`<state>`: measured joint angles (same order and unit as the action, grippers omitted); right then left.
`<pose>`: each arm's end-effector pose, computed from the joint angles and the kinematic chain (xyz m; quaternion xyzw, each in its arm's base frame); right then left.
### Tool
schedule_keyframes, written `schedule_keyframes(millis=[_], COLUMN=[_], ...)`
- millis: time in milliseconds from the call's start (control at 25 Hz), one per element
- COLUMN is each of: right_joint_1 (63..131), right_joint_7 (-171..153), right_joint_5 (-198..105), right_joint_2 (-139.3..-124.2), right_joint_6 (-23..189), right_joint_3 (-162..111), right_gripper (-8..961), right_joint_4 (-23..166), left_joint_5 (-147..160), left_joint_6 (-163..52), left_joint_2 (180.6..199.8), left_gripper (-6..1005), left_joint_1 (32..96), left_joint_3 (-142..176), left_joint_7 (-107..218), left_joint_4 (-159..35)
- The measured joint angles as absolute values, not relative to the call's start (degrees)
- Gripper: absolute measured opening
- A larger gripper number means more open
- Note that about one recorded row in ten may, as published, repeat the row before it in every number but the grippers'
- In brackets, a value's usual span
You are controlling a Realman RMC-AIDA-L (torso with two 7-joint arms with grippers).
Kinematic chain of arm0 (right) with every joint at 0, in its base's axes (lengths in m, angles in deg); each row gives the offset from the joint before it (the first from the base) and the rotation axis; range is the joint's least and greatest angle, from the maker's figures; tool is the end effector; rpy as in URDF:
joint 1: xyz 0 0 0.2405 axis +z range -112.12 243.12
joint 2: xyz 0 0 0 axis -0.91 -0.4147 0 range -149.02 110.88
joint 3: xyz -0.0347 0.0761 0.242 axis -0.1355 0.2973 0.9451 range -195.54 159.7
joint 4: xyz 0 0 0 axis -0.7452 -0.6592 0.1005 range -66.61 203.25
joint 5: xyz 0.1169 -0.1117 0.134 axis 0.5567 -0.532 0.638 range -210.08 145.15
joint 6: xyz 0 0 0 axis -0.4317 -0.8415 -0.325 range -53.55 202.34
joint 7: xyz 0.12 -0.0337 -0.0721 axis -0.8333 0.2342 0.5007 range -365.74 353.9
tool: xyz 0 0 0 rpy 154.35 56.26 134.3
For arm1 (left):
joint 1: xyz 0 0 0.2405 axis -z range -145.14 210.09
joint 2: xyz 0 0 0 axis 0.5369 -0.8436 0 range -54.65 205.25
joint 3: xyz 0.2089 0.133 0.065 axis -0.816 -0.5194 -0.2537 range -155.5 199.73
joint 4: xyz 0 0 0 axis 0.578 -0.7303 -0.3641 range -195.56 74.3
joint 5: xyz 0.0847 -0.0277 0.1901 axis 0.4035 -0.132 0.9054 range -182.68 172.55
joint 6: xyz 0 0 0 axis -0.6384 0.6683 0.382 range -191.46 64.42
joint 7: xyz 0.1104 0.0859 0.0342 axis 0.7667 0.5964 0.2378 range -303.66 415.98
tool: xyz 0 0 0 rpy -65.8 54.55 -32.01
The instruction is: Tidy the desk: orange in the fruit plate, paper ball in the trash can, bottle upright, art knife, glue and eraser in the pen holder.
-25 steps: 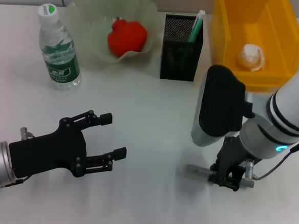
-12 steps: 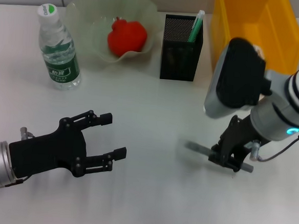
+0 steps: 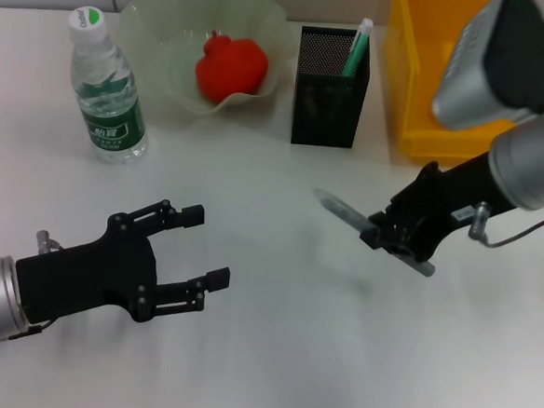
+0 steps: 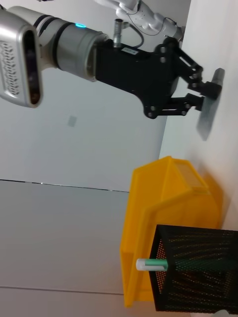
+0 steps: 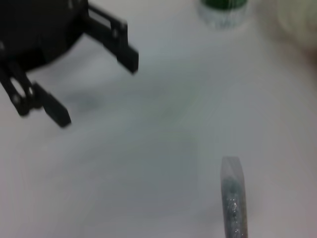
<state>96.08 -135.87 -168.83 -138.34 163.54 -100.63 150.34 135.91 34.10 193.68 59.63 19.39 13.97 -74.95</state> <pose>0.1557 0.3320 -0.0139 -0.9742 0.1728 -0.1092 0.0954 -0.2997 0.2515 -0.0388 -0.9231 -0.1339 -0.3260 0.1539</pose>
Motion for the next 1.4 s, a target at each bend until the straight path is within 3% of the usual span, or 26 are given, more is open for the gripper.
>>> schedule_keyframes(millis=[560, 1400], right_joint_1=[91.3, 91.9], right_joint_7=[-116.1, -85.7], right_joint_5=[-153.0, -136.8], right_joint_2=[-138.27, -138.16], right_joint_6=[163.7, 164.6], right_joint_3=[-86.6, -71.0], right_gripper=[134, 134], right_joint_4=[141.1, 115.3], left_joint_5=[135.9, 135.8], left_joint_6=[35.2, 36.4], left_joint_2=[193.49, 193.33], left_gripper=[842, 842], left_joint_1=[59.6, 60.1], left_joint_3=[19.4, 19.4], left_joint_7=[13.5, 13.3], left_joint_4=[-75.5, -75.6])
